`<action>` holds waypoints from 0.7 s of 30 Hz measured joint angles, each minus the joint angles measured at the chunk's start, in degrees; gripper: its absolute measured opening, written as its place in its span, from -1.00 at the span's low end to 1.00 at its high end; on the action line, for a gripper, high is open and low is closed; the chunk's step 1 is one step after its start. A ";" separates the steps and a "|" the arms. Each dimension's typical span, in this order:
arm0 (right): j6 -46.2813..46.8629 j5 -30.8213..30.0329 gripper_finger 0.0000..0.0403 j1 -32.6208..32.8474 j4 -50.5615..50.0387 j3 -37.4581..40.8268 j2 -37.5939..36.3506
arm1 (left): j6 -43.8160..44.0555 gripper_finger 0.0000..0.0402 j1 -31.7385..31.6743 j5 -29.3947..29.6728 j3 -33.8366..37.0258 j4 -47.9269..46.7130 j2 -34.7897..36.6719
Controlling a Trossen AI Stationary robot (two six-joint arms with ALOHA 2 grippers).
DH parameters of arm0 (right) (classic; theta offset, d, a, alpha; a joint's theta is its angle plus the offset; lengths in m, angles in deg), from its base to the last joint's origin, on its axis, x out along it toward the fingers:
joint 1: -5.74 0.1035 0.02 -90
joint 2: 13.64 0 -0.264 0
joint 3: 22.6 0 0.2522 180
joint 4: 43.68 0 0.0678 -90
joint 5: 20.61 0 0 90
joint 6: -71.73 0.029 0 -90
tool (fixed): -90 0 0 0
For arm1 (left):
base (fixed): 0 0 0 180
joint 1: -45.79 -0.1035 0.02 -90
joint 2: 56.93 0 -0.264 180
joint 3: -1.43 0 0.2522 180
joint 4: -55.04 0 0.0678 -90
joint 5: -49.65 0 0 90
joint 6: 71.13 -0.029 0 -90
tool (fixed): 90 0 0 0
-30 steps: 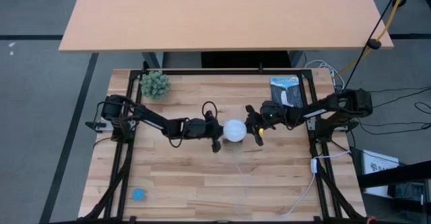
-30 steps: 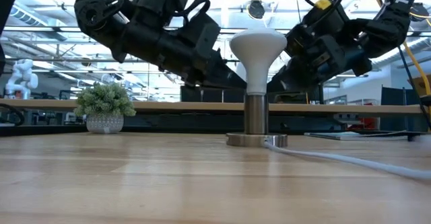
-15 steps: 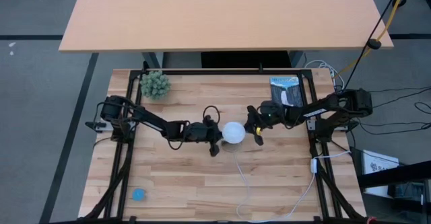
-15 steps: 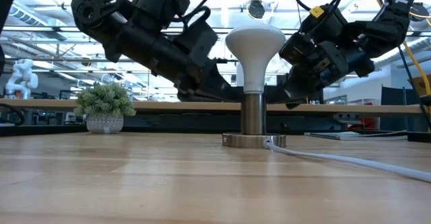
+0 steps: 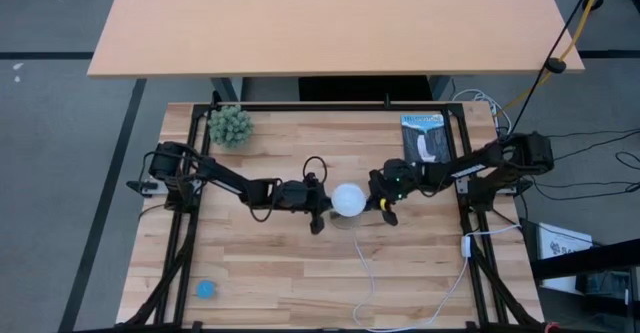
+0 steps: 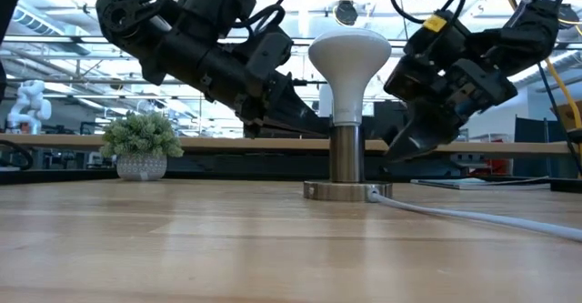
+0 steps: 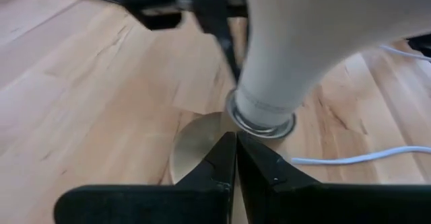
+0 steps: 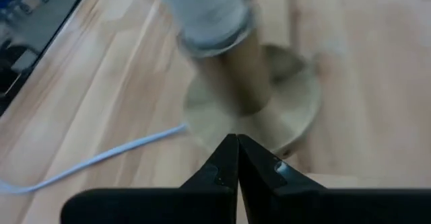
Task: Screw lightbulb
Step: Remove the lightbulb from the lamp
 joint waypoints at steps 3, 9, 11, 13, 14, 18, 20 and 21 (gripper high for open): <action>0.07 -2.45 -1.00 2.21 -1.43 0.00 0.00 | 0.00 -0.91 -0.37 0.24 0.00 0.02 0.00; 1.14 -11.42 -1.00 5.45 0.92 0.21 0.00 | -0.17 -0.91 -0.58 0.71 0.00 -1.10 0.03; 1.66 -12.44 -1.00 5.83 3.50 1.86 0.00 | -0.18 -0.91 -0.58 2.19 0.00 -2.77 0.14; 3.40 -12.51 -1.00 5.78 7.89 4.56 0.00 | -0.08 -0.91 -0.58 3.70 0.01 -4.67 0.45; 4.41 -12.58 -1.00 5.77 10.49 6.14 0.00 | -0.06 -0.91 -0.57 3.84 0.00 -4.89 0.46; 7.96 -12.88 -1.00 5.97 19.62 10.75 0.02 | -0.04 -0.91 -0.44 3.79 0.00 -5.16 0.46; 8.75 -14.35 -1.00 6.74 20.44 11.40 0.02 | 0.00 -0.91 -0.44 3.70 0.00 -5.17 0.46; 8.87 -15.08 -1.00 7.22 20.10 11.43 0.02 | 0.21 -0.91 -0.44 3.61 0.00 -5.27 0.46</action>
